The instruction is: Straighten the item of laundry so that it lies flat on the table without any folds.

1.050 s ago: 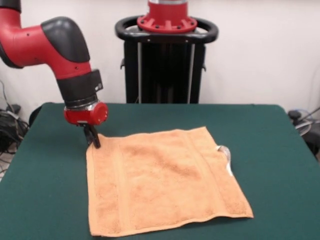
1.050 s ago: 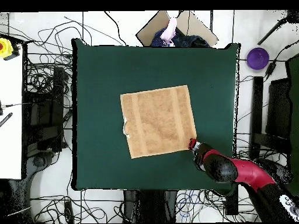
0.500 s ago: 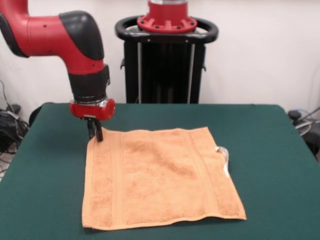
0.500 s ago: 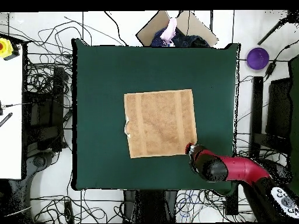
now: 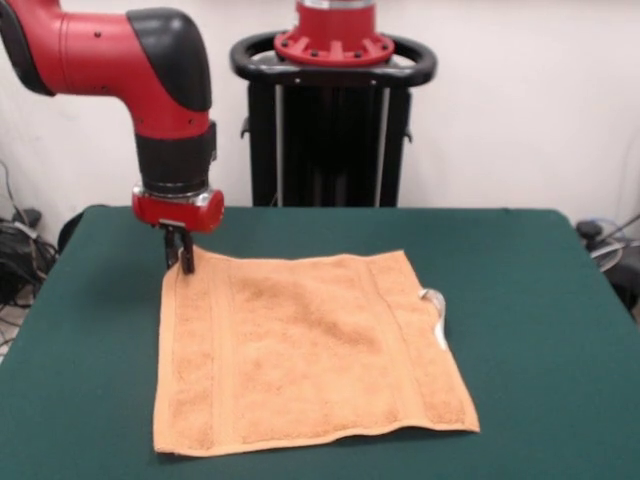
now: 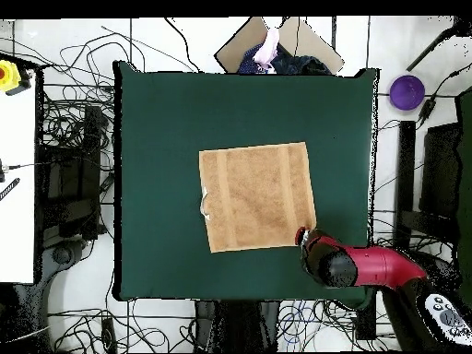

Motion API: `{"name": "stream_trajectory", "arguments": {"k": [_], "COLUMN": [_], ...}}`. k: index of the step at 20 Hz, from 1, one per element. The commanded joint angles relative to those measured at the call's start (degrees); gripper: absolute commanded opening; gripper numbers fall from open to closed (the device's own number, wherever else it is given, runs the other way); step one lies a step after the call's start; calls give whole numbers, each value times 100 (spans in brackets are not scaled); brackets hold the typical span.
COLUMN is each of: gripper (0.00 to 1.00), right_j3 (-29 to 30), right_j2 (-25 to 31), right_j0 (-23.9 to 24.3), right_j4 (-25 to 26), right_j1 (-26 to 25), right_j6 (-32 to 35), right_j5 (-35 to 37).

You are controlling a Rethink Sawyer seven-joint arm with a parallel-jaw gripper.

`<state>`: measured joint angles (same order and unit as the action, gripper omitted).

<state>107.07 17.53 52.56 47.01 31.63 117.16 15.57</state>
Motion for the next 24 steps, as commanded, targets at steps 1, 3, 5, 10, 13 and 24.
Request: {"name": "stream_trajectory", "arguments": {"k": [1,3,5,10,13,24], "gripper": [0,0,0,0,0,100], "right_j3": [-503,-507,-541,-534,-463,-457], "right_j2": [-343,-355,-368,-456,-487,-701], "right_j0": [-84,-97,-105,-161,-184,-343], "right_j4": [-179,-196,-185,-96,-136,-91], "right_j1": [5,-13,-67,-77,-85,-57], "right_j6": [317,306,307,372,434,442], "right_j5": [347,325,287,146,122,-120]}}
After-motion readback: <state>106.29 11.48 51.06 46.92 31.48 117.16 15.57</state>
